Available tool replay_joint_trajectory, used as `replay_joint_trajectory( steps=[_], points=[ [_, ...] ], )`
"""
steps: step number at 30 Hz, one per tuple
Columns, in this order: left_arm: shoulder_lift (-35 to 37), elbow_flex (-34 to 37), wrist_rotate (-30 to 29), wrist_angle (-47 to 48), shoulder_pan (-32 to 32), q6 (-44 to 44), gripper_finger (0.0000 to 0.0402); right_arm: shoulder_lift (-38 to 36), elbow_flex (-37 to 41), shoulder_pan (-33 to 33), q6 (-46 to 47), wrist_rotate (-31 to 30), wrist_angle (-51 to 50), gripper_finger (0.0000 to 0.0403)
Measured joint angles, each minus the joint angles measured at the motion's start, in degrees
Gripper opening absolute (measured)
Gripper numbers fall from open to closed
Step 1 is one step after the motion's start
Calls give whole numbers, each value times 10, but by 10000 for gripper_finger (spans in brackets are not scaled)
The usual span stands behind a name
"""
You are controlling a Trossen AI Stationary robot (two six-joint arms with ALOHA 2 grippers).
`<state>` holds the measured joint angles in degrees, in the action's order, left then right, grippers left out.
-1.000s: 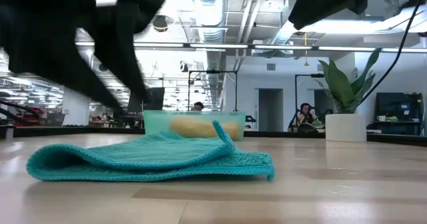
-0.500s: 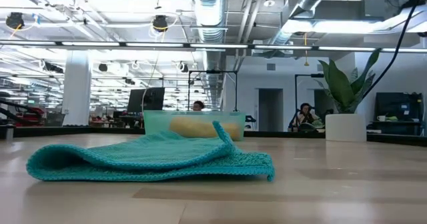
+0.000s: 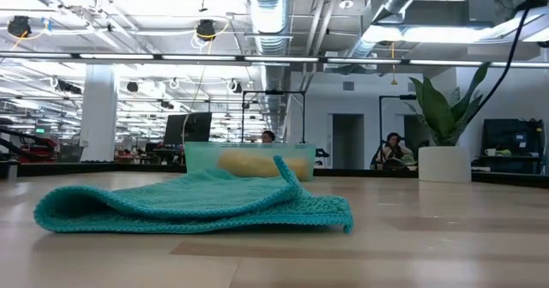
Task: Roll microfiber towels into tight, uniform cylinder then place into a basket
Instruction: Roll the blue microfiber towel
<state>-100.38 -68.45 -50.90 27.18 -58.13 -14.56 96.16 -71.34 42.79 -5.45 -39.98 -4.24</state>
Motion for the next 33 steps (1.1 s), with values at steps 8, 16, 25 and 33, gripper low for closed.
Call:
replay_joint_trajectory(
  steps=[8, 16, 25, 33],
  points=[
    [0, 60, 55, -13, 6, -82, 103, 24, -3, -13, 68, 39, -16, 122],
    [-9, 76, 69, -68, 29, -85, 103, 73, -3, -30, -14, 56, 9, 122],
    [-70, 66, 67, -76, 35, -10, 103, 131, -3, -36, -14, 56, 43, 133],
    [-89, 63, 99, -77, 68, -9, 103, 171, -2, -37, -12, 76, 59, 183]
  ],
)
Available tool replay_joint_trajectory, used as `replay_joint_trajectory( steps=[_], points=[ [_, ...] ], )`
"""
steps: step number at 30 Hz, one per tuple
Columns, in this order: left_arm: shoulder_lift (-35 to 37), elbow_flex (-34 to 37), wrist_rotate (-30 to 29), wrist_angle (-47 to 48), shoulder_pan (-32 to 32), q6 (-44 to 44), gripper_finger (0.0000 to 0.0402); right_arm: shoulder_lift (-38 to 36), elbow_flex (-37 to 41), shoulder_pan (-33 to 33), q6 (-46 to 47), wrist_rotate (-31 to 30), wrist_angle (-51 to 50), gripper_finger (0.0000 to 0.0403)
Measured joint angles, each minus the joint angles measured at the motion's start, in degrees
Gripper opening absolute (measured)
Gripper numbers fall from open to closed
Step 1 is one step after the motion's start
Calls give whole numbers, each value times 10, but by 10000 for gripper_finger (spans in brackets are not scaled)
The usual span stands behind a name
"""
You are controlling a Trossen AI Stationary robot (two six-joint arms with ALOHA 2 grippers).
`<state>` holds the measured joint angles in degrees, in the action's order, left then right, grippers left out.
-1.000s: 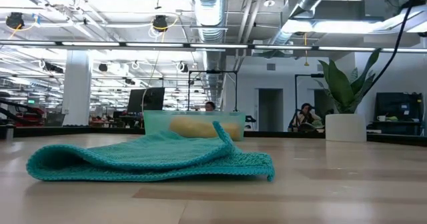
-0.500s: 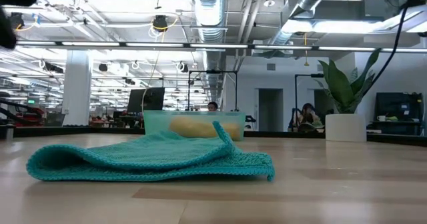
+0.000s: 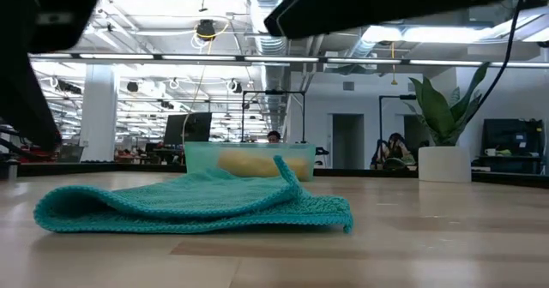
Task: Roll microfiber towels into tight, uniform cylinder then place into a basket
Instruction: Roll the blue microfiber towel
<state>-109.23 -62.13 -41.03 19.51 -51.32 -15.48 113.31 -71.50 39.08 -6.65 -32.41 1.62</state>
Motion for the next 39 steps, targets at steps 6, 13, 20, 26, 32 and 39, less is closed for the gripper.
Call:
replay_joint_trajectory(
  steps=[6, 13, 20, 26, 32, 39],
  points=[
    [0, 0, 40, -9, 23, -2, 108, 23, 0, -10, 6, 68, 41, 202],
    [0, 0, 66, -11, 43, -17, 156, 24, 0, -22, 35, 78, 33, 203],
    [0, 0, 82, -21, 54, -32, 206, 48, 1, -21, 37, 91, 36, 205],
    [-16, 5, 102, -58, 56, -15, 212, 85, -3, -30, 37, 103, 41, 205],
    [-21, 5, 93, -55, 60, -16, 205, 88, -3, -45, 95, 115, 6, 205],
    [-37, 3, 75, -62, 65, -17, 190, 87, -5, -49, 147, 129, -35, 205]
  ],
)
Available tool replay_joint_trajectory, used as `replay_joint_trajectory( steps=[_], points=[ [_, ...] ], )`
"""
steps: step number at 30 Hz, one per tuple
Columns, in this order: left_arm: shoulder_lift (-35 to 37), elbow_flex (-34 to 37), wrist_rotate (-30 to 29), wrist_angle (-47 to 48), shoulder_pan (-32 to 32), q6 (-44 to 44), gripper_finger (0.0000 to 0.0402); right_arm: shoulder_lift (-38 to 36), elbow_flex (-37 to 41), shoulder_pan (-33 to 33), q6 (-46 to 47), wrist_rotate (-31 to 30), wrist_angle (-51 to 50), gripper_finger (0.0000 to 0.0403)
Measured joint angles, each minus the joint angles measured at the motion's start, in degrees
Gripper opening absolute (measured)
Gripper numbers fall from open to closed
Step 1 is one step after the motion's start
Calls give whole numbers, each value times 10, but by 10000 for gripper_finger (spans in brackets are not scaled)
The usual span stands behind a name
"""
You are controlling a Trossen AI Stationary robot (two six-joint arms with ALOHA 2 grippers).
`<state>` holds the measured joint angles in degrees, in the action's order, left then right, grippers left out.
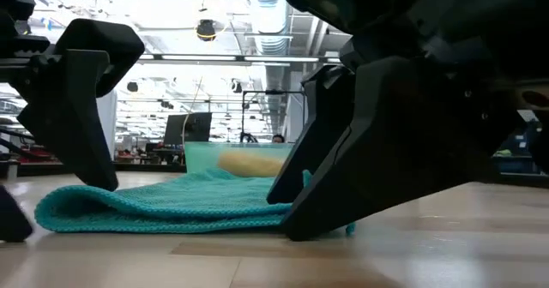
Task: Roll microfiber towels into tight, uniform cylinder then place into a basket
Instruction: Roll the blue microfiber towel
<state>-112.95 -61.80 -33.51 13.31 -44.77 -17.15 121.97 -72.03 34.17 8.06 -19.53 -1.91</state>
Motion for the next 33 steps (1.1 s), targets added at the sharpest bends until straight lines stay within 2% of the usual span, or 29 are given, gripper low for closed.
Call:
replay_joint_trajectory(
  steps=[4, 7, 17, 22, 28, 33],
  points=[
    [-2, 0, -8, -1, 4, 0, 167, 0, 0, -5, 11, 5, -3, 198],
    [-3, 0, -8, 0, 4, 0, 137, 0, 0, -6, 11, 7, -5, 179],
    [-5, -2, 3, 1, 2, 25, 11, -1, 0, -13, 5, 33, -9, 64],
    [-6, -14, 4, 21, -3, 29, 10, 0, -12, -16, -6, 28, -27, 12],
    [-7, -51, -29, 112, -23, 17, 3, 0, -81, -5, -25, 23, -127, 22],
    [-7, -96, -43, 188, -49, -15, 5, 0, -138, 14, -31, 23, -165, 7]
  ],
)
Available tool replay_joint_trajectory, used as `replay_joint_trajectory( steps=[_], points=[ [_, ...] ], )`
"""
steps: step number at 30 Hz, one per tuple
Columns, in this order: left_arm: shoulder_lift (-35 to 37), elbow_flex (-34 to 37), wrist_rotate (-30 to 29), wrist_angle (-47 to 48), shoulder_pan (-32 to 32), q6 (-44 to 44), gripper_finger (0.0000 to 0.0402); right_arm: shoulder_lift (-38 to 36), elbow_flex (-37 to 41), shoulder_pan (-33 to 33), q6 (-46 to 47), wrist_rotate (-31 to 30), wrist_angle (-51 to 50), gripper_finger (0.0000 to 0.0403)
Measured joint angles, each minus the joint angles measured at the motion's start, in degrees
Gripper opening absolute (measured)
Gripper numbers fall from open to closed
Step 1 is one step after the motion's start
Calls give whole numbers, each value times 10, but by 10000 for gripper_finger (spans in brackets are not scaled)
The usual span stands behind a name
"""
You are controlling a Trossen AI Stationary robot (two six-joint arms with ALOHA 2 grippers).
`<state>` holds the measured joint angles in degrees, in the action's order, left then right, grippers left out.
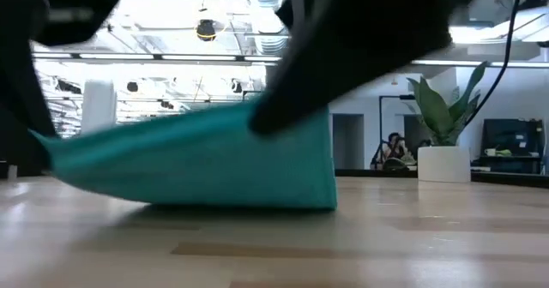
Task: Roll microfiber towels into tight, uniform cylinder then place into a basket
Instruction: Roll the blue microfiber towel
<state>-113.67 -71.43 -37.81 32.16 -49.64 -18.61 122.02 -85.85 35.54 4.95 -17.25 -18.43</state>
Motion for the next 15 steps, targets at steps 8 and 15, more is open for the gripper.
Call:
replay_joint_trajectory(
  steps=[8, 15],
  points=[
    [0, -97, -74, 132, -55, -53, 5, -1, -53, 28, -10, -25, -17, 14],
    [1, -157, -131, 185, -92, -111, 6, -2, -89, 38, 0, -25, -33, 14]
  ],
)
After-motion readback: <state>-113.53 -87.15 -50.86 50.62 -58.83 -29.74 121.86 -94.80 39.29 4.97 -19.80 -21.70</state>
